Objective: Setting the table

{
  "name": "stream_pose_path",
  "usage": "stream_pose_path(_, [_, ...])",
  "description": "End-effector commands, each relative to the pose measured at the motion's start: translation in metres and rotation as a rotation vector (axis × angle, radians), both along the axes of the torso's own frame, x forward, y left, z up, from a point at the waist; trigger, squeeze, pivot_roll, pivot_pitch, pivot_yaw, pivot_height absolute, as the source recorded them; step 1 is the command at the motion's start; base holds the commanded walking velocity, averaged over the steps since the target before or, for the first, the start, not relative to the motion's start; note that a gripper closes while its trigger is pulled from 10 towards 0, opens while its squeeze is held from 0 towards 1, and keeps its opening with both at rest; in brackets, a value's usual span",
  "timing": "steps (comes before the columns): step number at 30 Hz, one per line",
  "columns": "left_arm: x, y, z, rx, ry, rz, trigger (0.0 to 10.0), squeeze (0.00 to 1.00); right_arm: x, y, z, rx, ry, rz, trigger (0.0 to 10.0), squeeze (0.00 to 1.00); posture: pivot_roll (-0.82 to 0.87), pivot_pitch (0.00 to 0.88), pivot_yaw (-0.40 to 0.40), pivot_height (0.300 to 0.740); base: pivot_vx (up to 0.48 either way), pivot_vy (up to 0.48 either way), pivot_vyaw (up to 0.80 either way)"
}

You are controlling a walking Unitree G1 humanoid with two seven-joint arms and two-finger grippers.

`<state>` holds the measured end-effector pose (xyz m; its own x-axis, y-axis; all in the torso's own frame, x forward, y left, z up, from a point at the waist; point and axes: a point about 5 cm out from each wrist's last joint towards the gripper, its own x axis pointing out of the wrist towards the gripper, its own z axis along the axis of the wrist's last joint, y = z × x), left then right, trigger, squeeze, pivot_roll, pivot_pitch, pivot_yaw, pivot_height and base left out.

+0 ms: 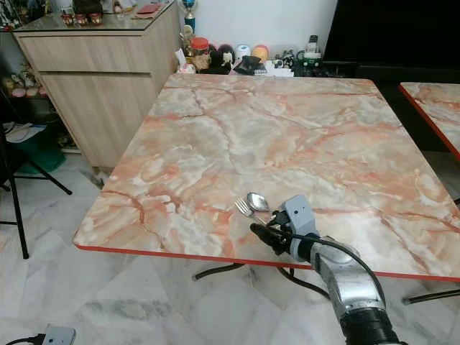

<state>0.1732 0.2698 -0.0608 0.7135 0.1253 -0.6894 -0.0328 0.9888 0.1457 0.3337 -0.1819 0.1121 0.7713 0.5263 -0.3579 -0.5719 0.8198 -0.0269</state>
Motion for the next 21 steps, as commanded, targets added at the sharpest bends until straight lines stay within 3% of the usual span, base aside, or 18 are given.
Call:
stream_pose_path(1, [-0.007,0.006,-0.002,0.014,0.033,-0.001,10.0,0.00,0.001,0.000,0.000,-0.014,0.000,0.015,10.0,0.00,-0.02,0.133,0.046,0.740,0.000,0.000,0.00])
stream_pose_path(14, [-0.007,0.005,-0.002,0.016,0.032,-0.003,10.0,0.00,0.004,-0.001,-0.004,-0.069,0.011,0.043,10.0,0.00,-0.01,0.132,0.045,0.740,0.000,0.000,0.00])
stream_pose_path(15, [-0.007,0.005,-0.002,0.015,0.031,-0.003,10.0,0.00,0.006,-0.002,-0.005,-0.086,0.012,0.040,1.7,0.00,-0.01,0.130,0.044,0.740,0.000,0.000,0.00])
stream_pose_path(18, [-0.007,0.005,-0.002,0.015,0.029,-0.002,10.0,0.00,0.009,-0.003,-0.005,-0.093,0.013,0.029,2.2,0.00,-0.01,0.131,0.043,0.740,0.000,0.000,0.00])
stream_pose_path(19, [-0.007,0.005,-0.002,0.016,0.030,-0.001,10.0,0.00,0.010,-0.004,-0.005,-0.097,0.014,0.028,10.0,0.00,0.00,0.131,0.043,0.740,0.000,0.000,0.00])
stream_pose_path(21, [-0.007,0.006,-0.002,0.016,0.030,0.001,10.0,0.00,0.012,-0.005,-0.007,-0.102,0.015,0.031,10.0,0.00,0.00,0.131,0.042,0.740,0.000,0.000,0.00])
